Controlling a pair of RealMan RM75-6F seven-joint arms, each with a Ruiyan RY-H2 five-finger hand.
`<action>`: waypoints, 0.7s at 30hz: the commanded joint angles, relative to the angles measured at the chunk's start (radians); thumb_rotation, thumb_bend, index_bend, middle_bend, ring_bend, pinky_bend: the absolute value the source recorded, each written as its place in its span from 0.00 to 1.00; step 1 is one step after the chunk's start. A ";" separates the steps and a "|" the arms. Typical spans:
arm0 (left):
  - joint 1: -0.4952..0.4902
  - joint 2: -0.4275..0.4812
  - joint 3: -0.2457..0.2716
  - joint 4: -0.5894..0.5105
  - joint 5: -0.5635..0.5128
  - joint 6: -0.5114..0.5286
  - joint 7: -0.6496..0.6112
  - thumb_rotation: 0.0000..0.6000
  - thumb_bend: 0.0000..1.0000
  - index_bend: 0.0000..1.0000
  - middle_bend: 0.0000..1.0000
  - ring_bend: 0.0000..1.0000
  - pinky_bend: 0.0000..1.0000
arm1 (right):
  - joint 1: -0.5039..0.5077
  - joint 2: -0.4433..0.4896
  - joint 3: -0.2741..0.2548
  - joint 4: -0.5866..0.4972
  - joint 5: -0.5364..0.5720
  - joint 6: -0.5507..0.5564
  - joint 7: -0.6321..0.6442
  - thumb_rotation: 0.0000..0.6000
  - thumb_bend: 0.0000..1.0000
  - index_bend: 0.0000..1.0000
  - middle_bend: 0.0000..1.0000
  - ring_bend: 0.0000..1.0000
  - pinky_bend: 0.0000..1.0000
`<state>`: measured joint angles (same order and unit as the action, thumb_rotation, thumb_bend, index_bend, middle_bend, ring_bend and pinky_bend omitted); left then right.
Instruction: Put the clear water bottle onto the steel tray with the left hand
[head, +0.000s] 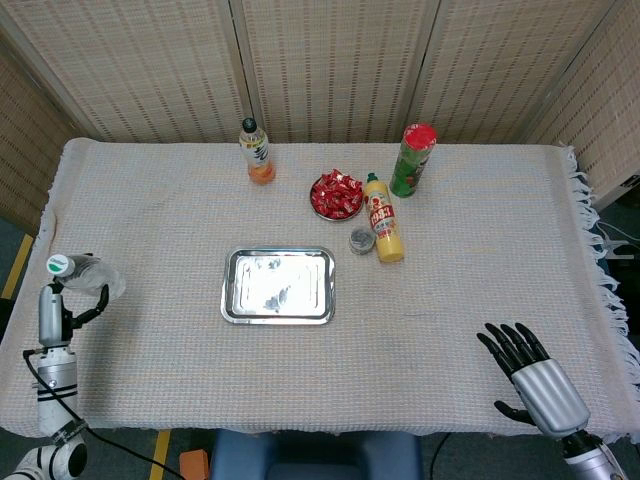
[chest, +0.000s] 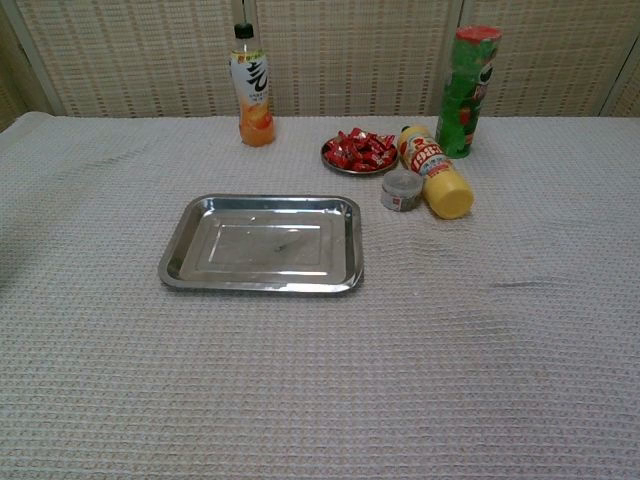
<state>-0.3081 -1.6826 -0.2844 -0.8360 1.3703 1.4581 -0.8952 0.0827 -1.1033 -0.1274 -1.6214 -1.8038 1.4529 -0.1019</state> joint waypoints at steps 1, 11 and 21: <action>0.035 0.041 0.114 -0.195 0.095 0.005 -0.056 1.00 0.50 0.39 0.41 0.29 0.38 | 0.003 -0.006 0.000 -0.002 0.005 -0.013 -0.012 1.00 0.01 0.00 0.00 0.00 0.00; 0.001 0.000 0.184 -0.266 0.216 0.013 0.119 1.00 0.50 0.37 0.37 0.25 0.35 | 0.007 0.004 0.001 -0.009 0.017 -0.023 -0.005 1.00 0.01 0.00 0.00 0.00 0.00; -0.010 0.085 0.039 -0.301 0.156 0.126 0.020 1.00 0.50 0.35 0.35 0.23 0.34 | 0.011 -0.002 0.004 -0.011 0.028 -0.037 -0.017 1.00 0.01 0.00 0.00 0.00 0.00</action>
<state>-0.3155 -1.6393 -0.1914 -1.0967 1.4839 1.4905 -0.8588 0.0920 -1.1045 -0.1237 -1.6315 -1.7778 1.4192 -0.1166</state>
